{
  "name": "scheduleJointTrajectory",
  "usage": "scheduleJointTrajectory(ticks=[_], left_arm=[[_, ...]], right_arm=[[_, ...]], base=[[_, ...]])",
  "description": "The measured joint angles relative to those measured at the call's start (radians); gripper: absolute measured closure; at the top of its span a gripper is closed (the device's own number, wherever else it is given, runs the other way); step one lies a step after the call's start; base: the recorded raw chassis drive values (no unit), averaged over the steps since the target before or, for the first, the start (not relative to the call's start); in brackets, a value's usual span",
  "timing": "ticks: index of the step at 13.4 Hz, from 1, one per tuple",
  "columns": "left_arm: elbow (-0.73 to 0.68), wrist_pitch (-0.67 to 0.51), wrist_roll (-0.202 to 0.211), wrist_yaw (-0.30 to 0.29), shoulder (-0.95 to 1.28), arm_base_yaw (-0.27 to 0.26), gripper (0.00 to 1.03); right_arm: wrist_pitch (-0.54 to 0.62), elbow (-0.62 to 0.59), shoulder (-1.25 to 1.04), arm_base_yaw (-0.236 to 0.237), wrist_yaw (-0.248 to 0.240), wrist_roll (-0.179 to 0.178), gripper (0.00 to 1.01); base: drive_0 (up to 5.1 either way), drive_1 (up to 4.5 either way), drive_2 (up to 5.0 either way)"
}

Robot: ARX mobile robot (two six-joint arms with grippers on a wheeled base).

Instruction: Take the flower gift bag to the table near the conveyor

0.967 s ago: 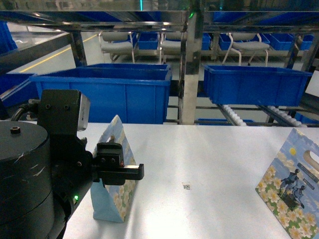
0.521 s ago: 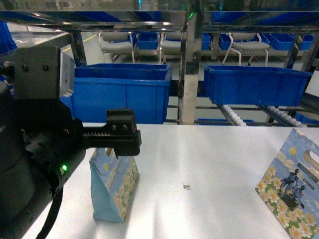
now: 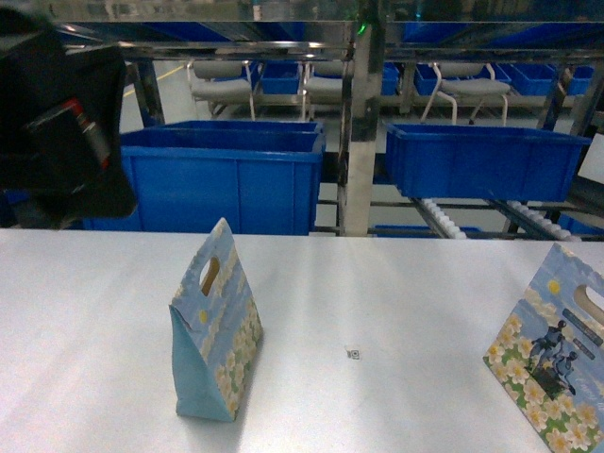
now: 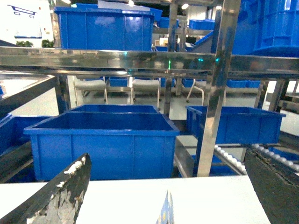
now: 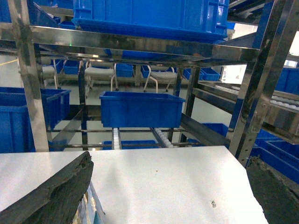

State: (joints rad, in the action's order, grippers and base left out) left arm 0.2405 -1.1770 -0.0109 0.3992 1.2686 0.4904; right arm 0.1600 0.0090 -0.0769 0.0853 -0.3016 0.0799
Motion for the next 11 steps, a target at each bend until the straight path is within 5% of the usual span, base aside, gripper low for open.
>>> scheduleJointTrajectory(ticks=[5, 9, 10, 11], left_arm=[[-0.138, 0.402, 0.037, 0.057, -0.523, 0.034, 0.05], [-0.141, 0.46, 0.034, 0.065, -0.561, 0.031, 0.06], [-0.124, 0.628, 0.027, 0.07, -0.626, 0.005, 0.18], [-0.132, 0.715, 0.019, 0.036, -0.701, -0.056, 0.3]], right_arm=[[0.0, 0.0, 0.0, 0.0, 0.0, 0.0, 0.03], [0.0, 0.0, 0.0, 0.0, 0.0, 0.0, 0.03], [-0.049, 0.003, 0.019, -0.016, 0.057, -0.013, 0.07], [-0.165, 0.004, 0.073, -0.082, 0.205, -0.036, 0.19]], base=[[0.0, 0.0, 0.0], [0.0, 0.0, 0.0], [0.0, 0.0, 0.0], [0.0, 0.0, 0.0]])
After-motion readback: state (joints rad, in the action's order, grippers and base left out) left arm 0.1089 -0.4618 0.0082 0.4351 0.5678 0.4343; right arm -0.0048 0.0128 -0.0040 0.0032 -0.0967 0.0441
